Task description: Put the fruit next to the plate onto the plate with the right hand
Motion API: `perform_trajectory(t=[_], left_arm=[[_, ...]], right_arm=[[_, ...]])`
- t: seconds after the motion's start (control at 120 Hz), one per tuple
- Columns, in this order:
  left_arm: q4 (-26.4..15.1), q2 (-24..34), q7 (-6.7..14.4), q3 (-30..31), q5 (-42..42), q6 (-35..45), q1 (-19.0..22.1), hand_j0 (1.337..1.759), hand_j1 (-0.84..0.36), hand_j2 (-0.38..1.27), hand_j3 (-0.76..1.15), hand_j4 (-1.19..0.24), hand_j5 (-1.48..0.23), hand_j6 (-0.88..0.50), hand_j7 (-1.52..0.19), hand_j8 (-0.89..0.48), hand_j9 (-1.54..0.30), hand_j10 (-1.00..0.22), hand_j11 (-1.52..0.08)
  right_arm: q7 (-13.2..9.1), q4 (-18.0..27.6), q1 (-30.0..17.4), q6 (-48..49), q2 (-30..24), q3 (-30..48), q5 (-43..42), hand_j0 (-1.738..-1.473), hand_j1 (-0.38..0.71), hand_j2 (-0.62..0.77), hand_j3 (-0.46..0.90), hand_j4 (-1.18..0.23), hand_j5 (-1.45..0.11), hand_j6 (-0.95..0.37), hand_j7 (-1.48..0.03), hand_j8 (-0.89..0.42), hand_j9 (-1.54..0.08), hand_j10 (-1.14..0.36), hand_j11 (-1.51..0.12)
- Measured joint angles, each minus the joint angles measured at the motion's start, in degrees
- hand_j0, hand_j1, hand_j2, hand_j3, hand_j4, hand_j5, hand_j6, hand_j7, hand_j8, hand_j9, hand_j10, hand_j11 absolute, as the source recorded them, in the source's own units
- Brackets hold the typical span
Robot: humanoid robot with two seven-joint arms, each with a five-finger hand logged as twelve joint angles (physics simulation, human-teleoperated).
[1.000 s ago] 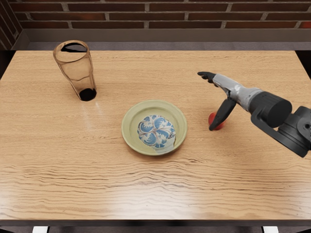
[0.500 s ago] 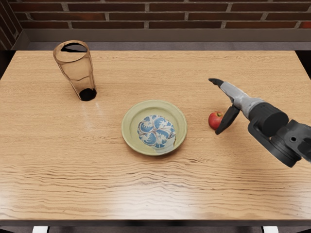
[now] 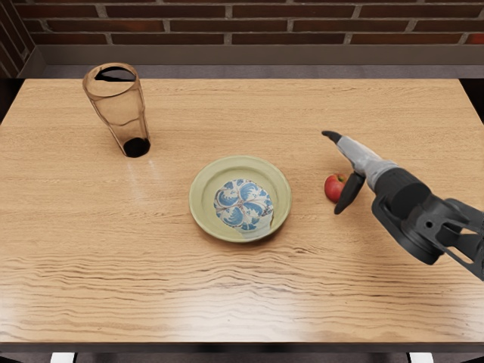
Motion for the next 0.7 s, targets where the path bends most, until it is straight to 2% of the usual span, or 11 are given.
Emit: perform_trajectory(t=[0.117,0.4,0.7], left_arm=[[0.0,0.0,0.0,0.0,0.0,0.0,0.0,1.658,0.35,0.00,0.00,0.00,0.00,0.00,0.00,0.00,0.00,0.00,0.00],[0.0,0.0,0.0,0.0,0.0,0.0,0.0,1.658,0.35,0.00,0.00,0.00,0.00,0.00,0.00,0.00,0.00,0.00,0.00],[0.0,0.0,0.0,0.0,0.0,0.0,0.0,1.658,0.35,0.00,0.00,0.00,0.00,0.00,0.00,0.00,0.00,0.00,0.00]], right_arm=[[0.0,-1.0,-0.3,-0.5,0.4,-0.1,-0.1,-1.658,-0.28,-0.01,0.00,-0.06,-0.07,-0.06,-0.07,-0.06,-0.07,-0.06,-0.07],[0.0,-1.5,-0.5,-0.6,1.9,0.3,0.3,-1.658,-0.07,-0.04,0.00,-0.23,-0.30,-0.23,-0.30,-0.23,-0.30,-0.23,-0.30],[0.0,-1.3,-0.9,-0.6,1.3,0.3,0.3,-1.658,0.01,-0.06,0.00,-0.30,-0.39,-0.30,-0.39,-0.30,-0.39,-0.30,-0.39]])
